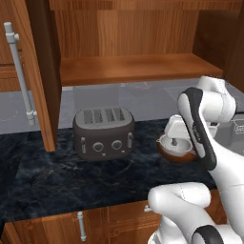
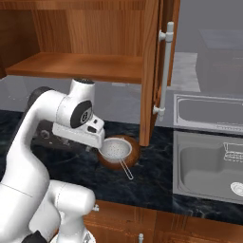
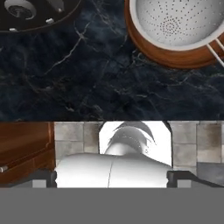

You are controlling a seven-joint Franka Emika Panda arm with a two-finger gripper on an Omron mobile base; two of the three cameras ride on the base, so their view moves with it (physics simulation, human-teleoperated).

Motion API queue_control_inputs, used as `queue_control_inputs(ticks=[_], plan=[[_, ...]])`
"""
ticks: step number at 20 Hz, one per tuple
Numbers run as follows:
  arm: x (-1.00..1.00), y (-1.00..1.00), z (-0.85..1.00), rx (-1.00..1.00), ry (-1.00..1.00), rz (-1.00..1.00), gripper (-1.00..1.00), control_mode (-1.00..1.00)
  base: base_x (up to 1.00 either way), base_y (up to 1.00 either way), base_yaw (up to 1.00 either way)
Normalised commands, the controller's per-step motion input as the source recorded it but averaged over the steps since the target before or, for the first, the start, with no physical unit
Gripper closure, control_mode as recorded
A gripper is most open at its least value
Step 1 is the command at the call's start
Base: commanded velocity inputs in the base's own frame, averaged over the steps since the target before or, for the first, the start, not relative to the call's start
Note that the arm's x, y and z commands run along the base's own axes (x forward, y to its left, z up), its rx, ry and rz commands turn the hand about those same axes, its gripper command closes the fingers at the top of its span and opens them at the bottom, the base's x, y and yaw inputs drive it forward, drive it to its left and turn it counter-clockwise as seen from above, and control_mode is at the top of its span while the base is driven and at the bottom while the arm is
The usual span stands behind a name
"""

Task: Open the cabinet and setup a tea strainer by placing it in the bowl upright.

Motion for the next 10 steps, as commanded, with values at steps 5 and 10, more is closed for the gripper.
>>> queue_control_inputs(ticks=[5, 10], plan=[[-0.16, 0.19, 0.72, -0.01, -0.14, 0.00, -1.00, -1.00, 0.00, 0.00, 0.00], [-0.31, 0.43, 0.72, -0.09, -0.19, 0.00, -1.00, -1.00, 0.00, 0.00, 0.00]])
